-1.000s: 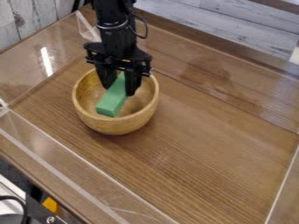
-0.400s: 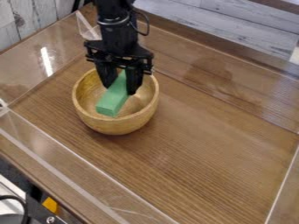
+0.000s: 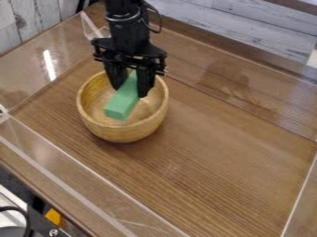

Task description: Remove the green block from inside the brown bowl and put it on the table

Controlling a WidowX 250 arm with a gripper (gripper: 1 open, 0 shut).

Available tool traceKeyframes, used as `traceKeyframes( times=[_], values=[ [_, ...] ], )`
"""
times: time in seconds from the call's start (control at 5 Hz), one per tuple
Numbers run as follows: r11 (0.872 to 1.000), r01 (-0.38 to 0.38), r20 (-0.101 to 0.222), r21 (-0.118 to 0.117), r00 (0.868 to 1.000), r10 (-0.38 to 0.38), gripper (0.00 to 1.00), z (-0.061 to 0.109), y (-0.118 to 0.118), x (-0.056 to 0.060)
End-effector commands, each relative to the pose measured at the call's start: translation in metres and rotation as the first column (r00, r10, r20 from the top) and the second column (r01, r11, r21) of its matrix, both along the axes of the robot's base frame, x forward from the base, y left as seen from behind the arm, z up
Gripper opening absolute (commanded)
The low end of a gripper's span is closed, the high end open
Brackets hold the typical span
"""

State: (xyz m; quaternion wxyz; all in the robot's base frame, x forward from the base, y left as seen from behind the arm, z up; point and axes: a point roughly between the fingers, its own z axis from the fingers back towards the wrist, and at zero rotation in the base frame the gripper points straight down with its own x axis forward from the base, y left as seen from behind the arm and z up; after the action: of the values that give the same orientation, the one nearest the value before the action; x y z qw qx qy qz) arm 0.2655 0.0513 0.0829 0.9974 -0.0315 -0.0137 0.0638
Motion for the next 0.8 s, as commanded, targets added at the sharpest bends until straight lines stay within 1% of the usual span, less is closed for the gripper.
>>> traceKeyframes(
  times=[0.0, 0.6],
  values=[
    [1.000, 0.024, 0.060, 0.019, 0.998, -0.025, 0.00, 0.018, -0.007, 0.004],
    [0.992, 0.128, 0.054, 0.022, 0.990, -0.129, 0.00, 0.011, -0.039, -0.001]
  ],
)
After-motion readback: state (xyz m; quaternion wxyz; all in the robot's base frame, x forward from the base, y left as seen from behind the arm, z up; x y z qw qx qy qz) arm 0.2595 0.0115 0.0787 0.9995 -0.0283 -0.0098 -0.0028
